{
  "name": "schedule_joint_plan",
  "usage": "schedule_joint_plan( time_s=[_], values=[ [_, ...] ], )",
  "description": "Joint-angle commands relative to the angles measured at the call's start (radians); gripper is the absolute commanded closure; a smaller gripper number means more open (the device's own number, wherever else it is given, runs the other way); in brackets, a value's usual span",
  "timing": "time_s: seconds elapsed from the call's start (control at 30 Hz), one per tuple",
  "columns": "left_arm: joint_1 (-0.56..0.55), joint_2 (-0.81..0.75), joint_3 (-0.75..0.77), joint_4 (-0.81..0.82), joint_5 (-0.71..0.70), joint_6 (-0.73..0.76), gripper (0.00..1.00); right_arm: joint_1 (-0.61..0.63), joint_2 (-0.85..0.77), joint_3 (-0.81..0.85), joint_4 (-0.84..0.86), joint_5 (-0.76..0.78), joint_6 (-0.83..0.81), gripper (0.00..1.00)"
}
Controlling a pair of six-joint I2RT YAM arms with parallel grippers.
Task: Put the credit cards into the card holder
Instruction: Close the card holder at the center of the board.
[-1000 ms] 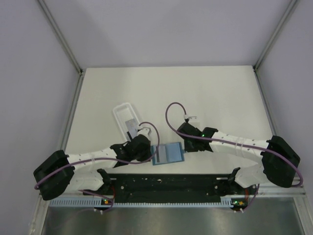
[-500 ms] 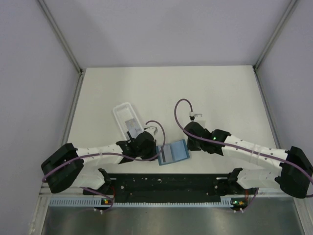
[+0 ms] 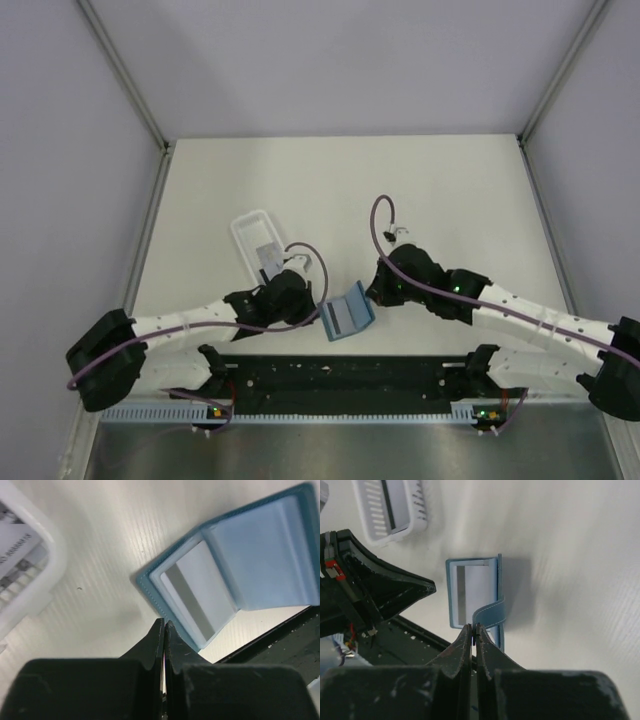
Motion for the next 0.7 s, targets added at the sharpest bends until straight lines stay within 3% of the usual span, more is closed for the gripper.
schedule_joint_plan(
  time_s=[0.0, 0.2, 0.4, 0.53, 0.67],
  values=[
    [-0.003, -0.180, -0.035, -0.109, -0.152, -0.043, 1.00, 0.014, 0.035, -0.012, 0.206, -0.192, -0.022, 1.00],
    [-0.001, -0.378, -0.067, -0.230, -0.259, -0.072, 1.00, 0.057, 0.159, 0.010, 0.354, -0.291, -0.011, 1.00],
    [0.000, -0.462, -0.079, -0.324, -0.311, -0.095, 1.00, 0.127, 0.259, 0.076, 0.401, -0.322, -0.021, 1.00],
    [0.000, -0.493, -0.090, -0.341, -0.318, -0.101, 1.00, 0.134, 0.256, 0.090, 0.366, -0.264, -0.021, 1.00],
    [0.002, -0.489, -0.081, -0.338, -0.318, -0.090, 1.00, 0.134, 0.196, 0.091, 0.239, -0.097, -0.036, 1.00]
  ],
)
